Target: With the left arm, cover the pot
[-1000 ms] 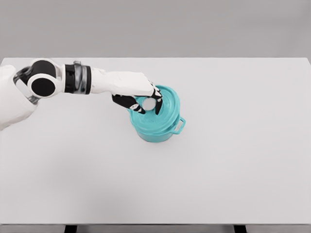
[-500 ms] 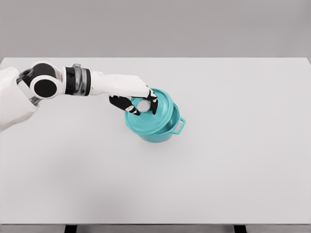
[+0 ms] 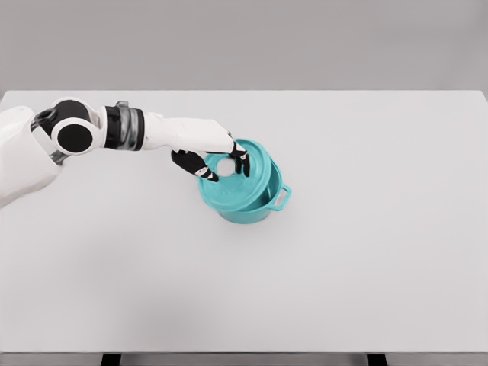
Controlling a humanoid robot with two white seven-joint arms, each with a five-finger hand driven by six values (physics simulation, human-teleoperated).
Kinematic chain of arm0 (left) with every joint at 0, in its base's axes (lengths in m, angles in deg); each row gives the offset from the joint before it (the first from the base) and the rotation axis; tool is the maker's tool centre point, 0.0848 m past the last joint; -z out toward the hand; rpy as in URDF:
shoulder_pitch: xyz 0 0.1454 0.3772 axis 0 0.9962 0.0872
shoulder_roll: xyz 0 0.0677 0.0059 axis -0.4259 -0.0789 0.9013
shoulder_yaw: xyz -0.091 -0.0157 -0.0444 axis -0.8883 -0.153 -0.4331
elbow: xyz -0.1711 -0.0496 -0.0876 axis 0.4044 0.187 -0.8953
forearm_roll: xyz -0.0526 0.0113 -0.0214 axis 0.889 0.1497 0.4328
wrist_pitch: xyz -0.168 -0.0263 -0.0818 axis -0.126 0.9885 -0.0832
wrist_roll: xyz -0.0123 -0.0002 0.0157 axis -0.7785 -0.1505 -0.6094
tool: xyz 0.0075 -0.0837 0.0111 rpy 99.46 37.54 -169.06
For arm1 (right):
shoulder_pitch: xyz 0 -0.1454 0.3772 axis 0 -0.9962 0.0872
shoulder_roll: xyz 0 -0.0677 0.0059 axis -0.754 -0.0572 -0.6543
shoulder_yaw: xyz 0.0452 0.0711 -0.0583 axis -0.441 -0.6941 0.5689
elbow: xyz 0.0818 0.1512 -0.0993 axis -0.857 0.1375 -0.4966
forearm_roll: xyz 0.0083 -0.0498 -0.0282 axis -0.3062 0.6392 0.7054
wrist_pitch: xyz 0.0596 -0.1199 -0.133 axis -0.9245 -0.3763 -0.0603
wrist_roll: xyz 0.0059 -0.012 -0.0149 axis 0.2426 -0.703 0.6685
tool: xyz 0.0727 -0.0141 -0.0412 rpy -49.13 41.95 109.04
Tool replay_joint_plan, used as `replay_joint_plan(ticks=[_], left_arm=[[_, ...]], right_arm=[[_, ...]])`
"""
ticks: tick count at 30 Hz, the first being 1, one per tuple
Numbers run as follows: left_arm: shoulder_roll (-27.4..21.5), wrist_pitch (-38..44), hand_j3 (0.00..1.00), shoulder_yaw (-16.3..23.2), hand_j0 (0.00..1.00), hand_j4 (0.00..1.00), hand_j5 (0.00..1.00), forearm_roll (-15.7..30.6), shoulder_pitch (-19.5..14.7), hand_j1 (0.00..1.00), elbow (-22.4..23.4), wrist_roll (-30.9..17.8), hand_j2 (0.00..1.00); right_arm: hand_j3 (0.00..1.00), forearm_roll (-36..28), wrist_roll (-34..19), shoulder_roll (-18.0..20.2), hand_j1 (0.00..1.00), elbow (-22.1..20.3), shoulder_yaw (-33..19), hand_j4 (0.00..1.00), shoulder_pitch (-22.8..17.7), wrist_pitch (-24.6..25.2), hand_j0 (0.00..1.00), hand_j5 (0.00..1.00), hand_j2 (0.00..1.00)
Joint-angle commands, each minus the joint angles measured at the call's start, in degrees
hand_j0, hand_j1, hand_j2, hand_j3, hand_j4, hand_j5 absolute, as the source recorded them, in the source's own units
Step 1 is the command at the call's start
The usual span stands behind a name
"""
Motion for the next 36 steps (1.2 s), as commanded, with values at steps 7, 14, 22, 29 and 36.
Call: replay_joint_plan(ticks=[7, 14, 22, 29, 36], left_arm=[[0.8, 0.1, 0.72, 0.3, 0.72, 0.72, 0.72, -0.2, -0.1, 0.72, 0.8, 0.0, 0.72], [1.1, 0.1, 0.78, 0.3, 0.78, 0.78, 0.78, -0.4, -0.1, 0.78, 1.1, 0.0, 0.78], [1.2, 0.1, 0.87, 0.2, 0.87, 0.87, 0.87, -0.4, -0.4, 0.87, 1.1, 0.0, 0.87], [0.9, -0.9, 1.0, -0.1, 1.0, 1.0, 1.0, -0.4, -2.4, 1.0, 0.3, 0.0, 1.0], [-15.0, -7.9, 1.0, -6.1, 1.0, 1.0, 1.0, -0.2, 0.7, 1.0, 5.5, 0.0, 1.0]], right_arm=[[1.0, 0.0, 0.0, 0.0, 1.0, 0.0, 0.0, 1.0, 0.0, 0.0, 1.0, 1.0, 1.0], [1.0, 0.0, 0.0, 0.0, 1.0, 0.0, 0.0, 1.0, 0.1, 0.0, 1.0, 1.0, 1.0], [1.0, 0.0, 0.0, 0.0, 1.0, 0.0, 0.0, 1.0, 0.0, 0.0, 1.0, 1.0, 1.0], [1.0, 0.0, 0.0, 0.0, 1.0, 0.0, 0.0, 1.0, 0.0, -0.1, 1.0, 1.0, 1.0], [1.0, 0.0, 0.0, 0.0, 1.0, 0.0, 0.0, 1.0, 0.1, -0.1, 1.0, 1.0, 1.0]])
